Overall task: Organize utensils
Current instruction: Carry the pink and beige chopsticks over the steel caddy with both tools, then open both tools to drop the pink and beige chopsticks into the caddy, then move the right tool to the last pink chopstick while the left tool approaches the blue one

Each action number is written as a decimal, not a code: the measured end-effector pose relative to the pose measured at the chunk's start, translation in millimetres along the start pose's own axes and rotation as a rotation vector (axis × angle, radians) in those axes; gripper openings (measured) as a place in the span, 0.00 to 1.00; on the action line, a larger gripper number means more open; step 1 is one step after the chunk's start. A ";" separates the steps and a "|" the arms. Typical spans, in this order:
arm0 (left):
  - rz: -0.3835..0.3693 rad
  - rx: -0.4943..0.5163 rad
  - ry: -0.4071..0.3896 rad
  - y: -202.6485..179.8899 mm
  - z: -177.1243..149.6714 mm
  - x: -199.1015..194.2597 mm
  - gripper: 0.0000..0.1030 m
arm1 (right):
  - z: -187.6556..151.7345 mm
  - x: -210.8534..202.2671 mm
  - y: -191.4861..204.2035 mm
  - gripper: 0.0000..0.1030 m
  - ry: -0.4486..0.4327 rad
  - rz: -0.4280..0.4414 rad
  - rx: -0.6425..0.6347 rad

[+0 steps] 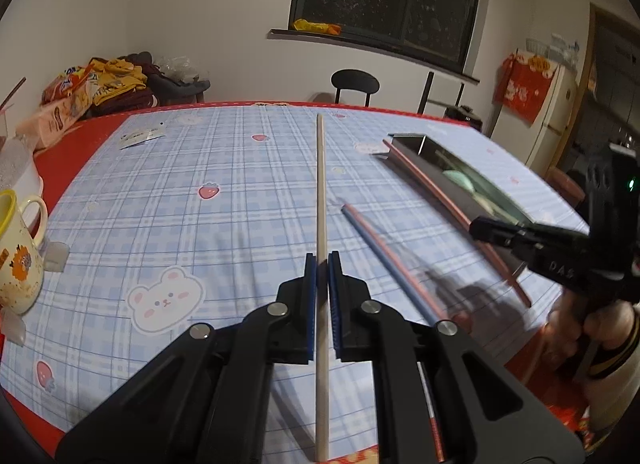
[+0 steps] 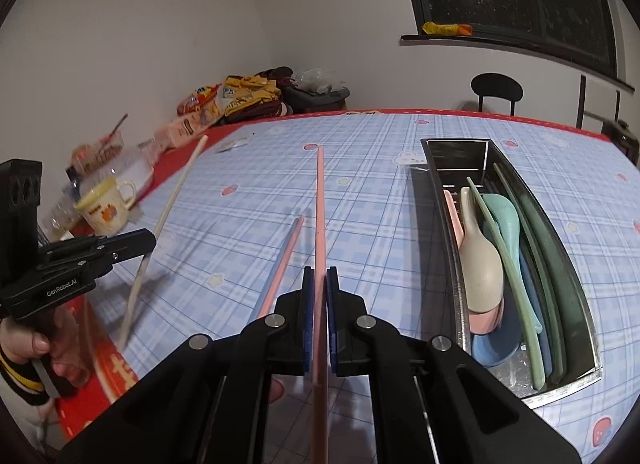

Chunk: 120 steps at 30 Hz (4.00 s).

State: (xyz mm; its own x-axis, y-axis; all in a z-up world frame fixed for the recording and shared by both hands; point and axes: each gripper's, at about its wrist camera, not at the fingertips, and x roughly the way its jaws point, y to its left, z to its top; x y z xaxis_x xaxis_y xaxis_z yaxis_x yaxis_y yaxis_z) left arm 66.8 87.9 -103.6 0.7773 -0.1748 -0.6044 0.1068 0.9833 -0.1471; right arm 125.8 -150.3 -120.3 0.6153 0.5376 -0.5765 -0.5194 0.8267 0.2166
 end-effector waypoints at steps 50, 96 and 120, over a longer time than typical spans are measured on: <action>-0.394 -0.061 -0.043 -141.5 83.0 22.0 0.10 | 50.4 -46.4 -135.9 0.06 -0.128 0.086 0.213; -0.438 -0.351 0.171 -140.1 80.2 168.2 0.22 | 36.0 -14.5 -159.1 0.06 -0.045 -0.009 0.273; 0.009 -0.068 -0.049 -65.4 59.9 74.3 0.94 | 30.2 -24.2 -115.9 0.94 -0.120 -0.215 0.089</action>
State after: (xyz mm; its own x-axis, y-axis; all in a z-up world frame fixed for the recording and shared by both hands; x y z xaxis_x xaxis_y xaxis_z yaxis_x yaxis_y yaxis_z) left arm 154.7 13.6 -92.0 0.8076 -0.1616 -0.5671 0.0585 0.9789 -0.1956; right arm 189.0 -254.1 -107.7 0.7747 0.3592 -0.5204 -0.3180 0.9327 0.1703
